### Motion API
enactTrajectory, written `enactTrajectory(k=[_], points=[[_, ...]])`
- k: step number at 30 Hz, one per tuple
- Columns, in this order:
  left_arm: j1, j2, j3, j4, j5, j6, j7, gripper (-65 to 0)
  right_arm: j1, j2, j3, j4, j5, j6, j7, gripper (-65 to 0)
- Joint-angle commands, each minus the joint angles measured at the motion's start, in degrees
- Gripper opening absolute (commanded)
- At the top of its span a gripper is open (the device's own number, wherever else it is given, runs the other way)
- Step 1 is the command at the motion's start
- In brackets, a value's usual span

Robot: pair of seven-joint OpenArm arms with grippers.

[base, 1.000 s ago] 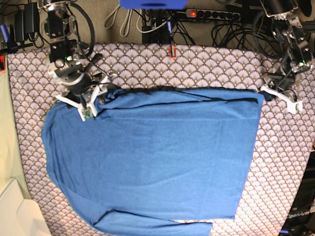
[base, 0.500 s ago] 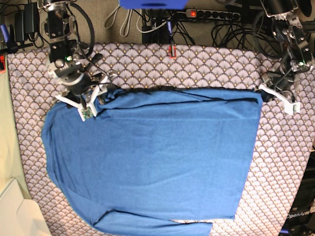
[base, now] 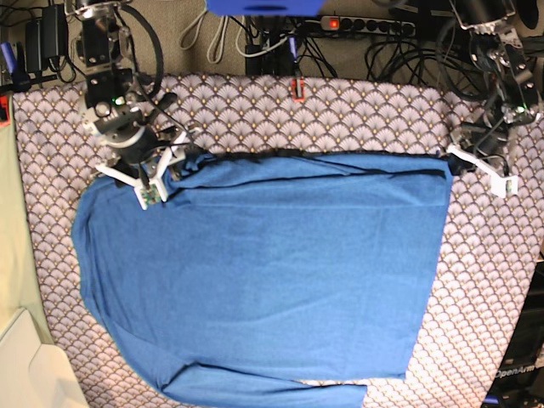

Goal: Fold the T-shirt properly
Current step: 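Hold the collar edge taut with both grippers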

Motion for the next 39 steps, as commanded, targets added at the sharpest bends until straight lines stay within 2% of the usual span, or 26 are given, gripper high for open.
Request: enactTrajectory(k=[1, 13, 18, 22, 29, 39], points=[[-0.4, -0.9, -0.5, 1.1, -0.8, -0.3, -0.9, -50.0, 0.6, 0.3, 0.2, 1.2, 0.3, 0.0, 1.1, -33.9], [-0.9, -0.9, 0.0, 0.6, -0.8, -0.4, -1.5, -49.6, 0.5, 0.4, 0.2, 1.2, 0.3, 0.0, 1.0, -33.9], [-1.0, -0.5, -0.4, 0.5, -0.6, -0.4, -1.6, -45.3, -0.1, 0.4, 0.1, 1.3, 0.3, 0.0, 1.0, -33.9], [-2.1, -0.6, -0.4, 0.4, -0.6, -0.4, -1.0, -45.2, -0.2, 0.4, 0.1, 1.3, 0.3, 0.0, 1.0, -33.9], [-4.1, -0.8, 0.1, -6.1, -0.9, -0.4, -1.5, -45.2, -0.2, 0.4, 0.1, 1.3, 0.3, 0.0, 1.0, -33.9], [-4.2, -0.5, 0.1, -6.8, -0.7, -0.4, -1.6, -45.1, 0.0, 0.4, 0.0, 1.3, 0.3, 0.0, 1.0, -33.9]])
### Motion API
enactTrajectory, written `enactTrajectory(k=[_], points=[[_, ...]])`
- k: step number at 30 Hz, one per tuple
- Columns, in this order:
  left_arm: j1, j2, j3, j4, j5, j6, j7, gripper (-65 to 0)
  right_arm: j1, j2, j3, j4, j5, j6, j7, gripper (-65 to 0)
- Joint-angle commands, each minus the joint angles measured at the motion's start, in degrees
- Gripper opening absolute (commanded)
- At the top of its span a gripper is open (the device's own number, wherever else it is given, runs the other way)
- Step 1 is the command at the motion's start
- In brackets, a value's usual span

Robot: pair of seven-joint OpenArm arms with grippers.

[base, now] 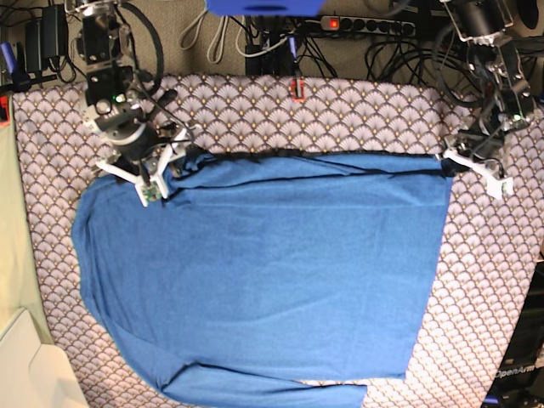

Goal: Fold the T-shirt properly
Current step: 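Hold the collar edge taut with both grippers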

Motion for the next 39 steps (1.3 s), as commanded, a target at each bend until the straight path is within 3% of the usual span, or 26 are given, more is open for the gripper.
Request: enactTrajectory(k=[1, 16, 21, 26, 33, 39], points=[[-0.6, -0.6, -0.2, 0.5, -0.3, -0.3, -0.9, -45.1, 0.6, 0.4, 0.1, 1.2, 0.3, 0.0, 1.1, -33.9], [-0.4, -0.3, 2.7, 0.4, -0.6, -0.3, -1.0, -46.3, 0.4, 0.4, 0.2, 1.2, 0.3, 0.0, 1.1, -33.9], [-0.1, -0.8, 2.7, 0.4, -0.1, -0.3, -0.4, -65.0, 0.4, 0.4, 0.2, 1.2, 0.3, 0.0, 1.1, -34.0], [0.0, -0.9, 2.6, 0.7, -0.1, -0.3, -0.8, -64.5, 0.2, 0.4, 0.0, 2.7, 0.3, 0.0, 0.9, -33.7], [0.0, -1.0, 2.6, 1.1, -0.1, -0.3, -0.4, -64.4, -0.4, 0.1, -0.1, 2.8, 0.3, 0.0, 1.1, -25.4], [0.0, -1.0, 2.6, 1.1, -0.1, -0.3, -0.3, -64.4, 0.2, 0.4, 0.1, -0.2, 0.3, 0.0, 1.1, -24.2]])
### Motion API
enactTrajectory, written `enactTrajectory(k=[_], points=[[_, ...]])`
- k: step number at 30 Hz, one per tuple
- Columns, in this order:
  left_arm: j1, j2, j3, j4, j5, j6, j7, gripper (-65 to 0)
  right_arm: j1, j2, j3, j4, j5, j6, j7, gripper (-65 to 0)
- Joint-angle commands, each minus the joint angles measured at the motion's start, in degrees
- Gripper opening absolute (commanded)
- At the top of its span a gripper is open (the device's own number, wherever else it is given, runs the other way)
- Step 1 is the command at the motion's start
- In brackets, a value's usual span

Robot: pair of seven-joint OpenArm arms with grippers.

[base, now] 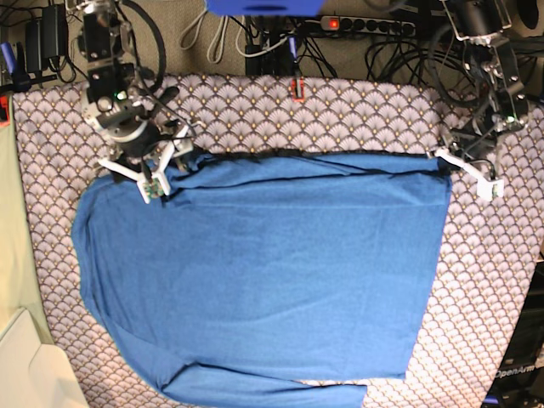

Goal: Fold the T-shirt properly
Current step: 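Hold the collar edge taut with both grippers, then drag the collar edge away from the hem with both grippers, flattening the shirt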

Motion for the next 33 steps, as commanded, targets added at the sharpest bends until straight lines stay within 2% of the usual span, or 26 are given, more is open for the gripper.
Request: enactTrajectory(k=[1, 17, 27, 30, 33], points=[[-0.2, -0.8, -0.3, 1.0, -0.1, -0.2, -0.1, -64.4, 0.6, 0.5, 0.4, 0.0, 0.2, 0.0, 1.0, -24.2], [-0.2, -2.0, -0.3, 1.0, -0.1, -0.2, 0.0, -64.4, 2.5, 1.4, 0.1, -4.0, 0.2, 0.1, 1.1, -24.8], [-0.2, -2.0, 0.0, 1.0, -0.1, -0.2, 0.0, -64.4, 2.3, 1.0, 0.0, -4.8, 0.3, 0.3, 1.1, -39.8], [-0.2, -2.0, 0.0, 1.0, -0.1, -0.2, 0.0, -64.4, 2.6, 1.0, 0.0, -7.7, 0.3, 2.8, 1.1, -40.7], [-0.2, -2.0, 0.1, 1.0, -0.1, -0.2, 0.0, -64.4, 2.6, 1.0, 0.1, -8.8, 0.3, 6.9, 1.1, -43.6]])
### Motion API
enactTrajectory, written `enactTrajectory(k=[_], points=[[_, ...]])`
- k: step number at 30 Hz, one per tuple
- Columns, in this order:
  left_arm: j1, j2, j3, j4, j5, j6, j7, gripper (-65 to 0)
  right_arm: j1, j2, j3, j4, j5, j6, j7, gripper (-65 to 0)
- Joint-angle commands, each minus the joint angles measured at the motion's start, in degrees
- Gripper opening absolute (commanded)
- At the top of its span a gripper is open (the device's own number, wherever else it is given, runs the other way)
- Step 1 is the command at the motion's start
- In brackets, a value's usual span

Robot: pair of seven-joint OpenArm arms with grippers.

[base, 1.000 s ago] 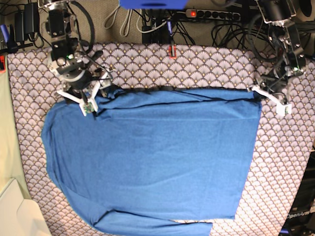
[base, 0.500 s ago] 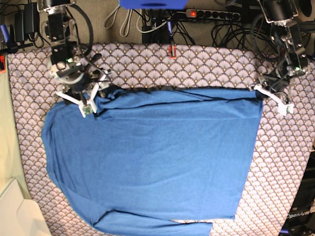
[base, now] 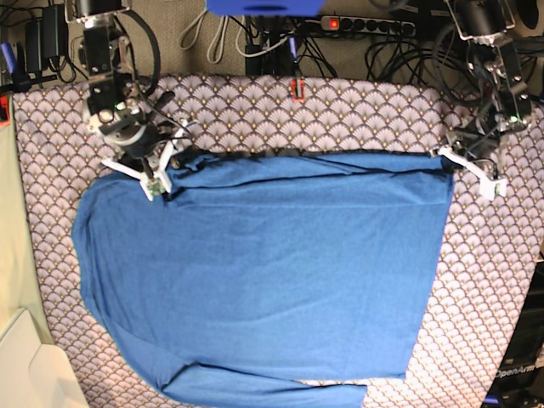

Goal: Fold the T-shirt properly
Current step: 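Drag the collar edge away from the hem with both grippers, flattening the shirt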

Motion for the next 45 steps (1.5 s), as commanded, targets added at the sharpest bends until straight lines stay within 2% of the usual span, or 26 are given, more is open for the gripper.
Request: enactTrajectory(k=[1, 3, 7, 8, 16, 22, 34, 38, 45], points=[[-0.5, -1.0, 0.0, 0.9, -0.1, -0.2, -0.5, -64.4, -0.1, 0.2, 0.0, 0.0, 0.2, 2.4, -1.2, -45.5], [-0.5, -1.0, 0.0, 0.9, -0.1, -0.2, -0.5, -64.4, -0.1, 0.2, 0.0, 0.0, 0.2, 4.1, -1.6, -50.9], [-0.5, -1.6, 0.0, 0.9, -0.1, -0.2, -0.4, -64.4, -0.5, 0.4, 0.0, 0.1, 0.2, 4.2, -1.8, -64.4], [-0.5, -1.8, 0.0, 0.9, -0.1, -0.2, -0.4, -64.4, -0.6, 0.5, 0.1, 0.2, 0.2, 4.2, -1.8, -65.0], [0.4, -2.2, -0.1, 1.5, -0.5, -0.2, 0.7, -64.4, -1.6, 0.7, 0.2, 0.6, 0.2, 4.2, -1.6, -65.0], [0.8, -2.0, -0.4, 5.2, -0.2, -0.2, 3.4, -64.4, -5.1, 1.4, 0.2, 8.5, 0.2, 4.2, -1.8, -65.0], [4.6, -2.3, -0.5, 6.9, -0.5, -0.2, 3.9, -64.4, -8.8, 3.5, 0.2, 11.6, 0.1, 4.2, -1.3, -65.0], [5.9, -3.4, -0.5, 7.0, -0.6, -0.2, 3.9, -64.4, -10.2, 3.7, 0.2, 13.6, 0.1, 4.2, -1.3, -65.0], [10.0, -3.4, -0.5, 13.8, -0.3, -0.2, 3.9, -64.4, -12.9, 4.8, 0.2, 15.9, 0.1, 4.2, -1.3, -65.0]])
